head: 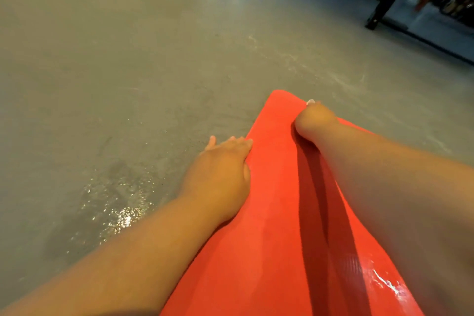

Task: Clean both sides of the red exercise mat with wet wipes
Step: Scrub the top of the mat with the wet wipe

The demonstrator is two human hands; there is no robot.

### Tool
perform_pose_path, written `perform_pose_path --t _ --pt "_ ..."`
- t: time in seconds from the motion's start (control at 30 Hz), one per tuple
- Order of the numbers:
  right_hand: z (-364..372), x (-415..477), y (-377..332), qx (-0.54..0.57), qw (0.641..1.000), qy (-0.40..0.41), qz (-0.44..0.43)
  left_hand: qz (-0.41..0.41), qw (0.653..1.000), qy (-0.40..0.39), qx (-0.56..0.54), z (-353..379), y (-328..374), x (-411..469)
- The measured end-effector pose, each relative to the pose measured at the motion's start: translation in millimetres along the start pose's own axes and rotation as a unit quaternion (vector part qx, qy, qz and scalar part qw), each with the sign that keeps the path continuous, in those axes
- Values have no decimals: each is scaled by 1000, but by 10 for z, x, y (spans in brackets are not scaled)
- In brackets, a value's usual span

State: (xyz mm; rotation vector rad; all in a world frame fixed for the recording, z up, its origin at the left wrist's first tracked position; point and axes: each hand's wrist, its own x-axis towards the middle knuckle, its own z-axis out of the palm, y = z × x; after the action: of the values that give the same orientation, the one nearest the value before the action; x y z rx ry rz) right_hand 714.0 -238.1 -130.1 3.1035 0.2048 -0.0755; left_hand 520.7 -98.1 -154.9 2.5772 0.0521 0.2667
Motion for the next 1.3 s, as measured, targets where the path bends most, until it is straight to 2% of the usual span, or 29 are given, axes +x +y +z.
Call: perform_pose_path --t 0.07,0.2,0.23,0.27,0.37,0.4,0.47,0.57,0.63,0.67,0.73,0.8,0.87,0.9,0.93,0.97,1.03,1.1,1.13,1.17,1.2,1.27,1.3 --pt "-13 -70 -131 18 999 4 -35 5 1000 3 4 5 -3 2" --pt "2 -169 -347 57 980 10 -193 10 1000 10 -12 20 -20 8" --pt "7 -175 -299 48 979 9 -200 7 1000 16 -25 25 -27 7" --pt "18 -161 -196 35 982 22 -186 -2 999 26 -40 26 -32 -2" --pt "25 -220 190 10 995 74 -61 -44 993 78 -80 24 -53 -14" --pt "62 -282 239 20 995 84 -57 -55 990 92 -86 26 -62 -6" --pt "185 -506 150 84 982 105 -131 -76 986 111 -95 21 -75 18" --pt "240 -1126 -104 166 935 81 -304 -108 980 127 -110 -15 -71 28" --pt "184 -1394 -89 157 905 54 -390 -126 976 136 -116 -38 -71 -33" --pt "154 -1379 -39 139 902 42 -406 -127 976 133 -113 -48 -86 -91" --pt "122 -1094 64 105 924 55 -364 -95 986 110 -87 -56 -114 -249" --pt "103 -678 158 100 968 70 -221 -60 991 101 -64 -50 -142 -390" --pt "106 -438 156 140 983 66 -99 -84 985 136 -64 -69 -159 -418" --pt "118 -449 69 161 981 71 -78 -104 980 153 -72 -85 -166 -417" --pt "132 -532 -42 174 978 76 -88 -116 976 163 -83 -96 -161 -408" --pt "158 -676 -150 182 970 90 -135 -118 974 169 -94 -104 -156 -400" --pt "241 -1101 -292 193 929 104 -299 -123 968 184 -119 -110 -146 -390" --pt "234 -1432 -274 201 881 75 -423 -139 962 196 -133 -112 -138 -399" --pt "218 -1427 -227 190 870 64 -451 -143 961 197 -134 -117 -130 -399" --pt "209 -1332 -185 178 874 72 -447 -144 961 196 -134 -117 -129 -394" --pt "215 -1138 -149 172 892 92 -408 -146 961 193 -135 -120 -129 -394" --pt "186 -637 -55 147 955 121 -228 -150 960 191 -136 -113 -128 -401" --pt "184 -463 -9 140 971 125 -146 -148 961 189 -138 -110 -131 -396"
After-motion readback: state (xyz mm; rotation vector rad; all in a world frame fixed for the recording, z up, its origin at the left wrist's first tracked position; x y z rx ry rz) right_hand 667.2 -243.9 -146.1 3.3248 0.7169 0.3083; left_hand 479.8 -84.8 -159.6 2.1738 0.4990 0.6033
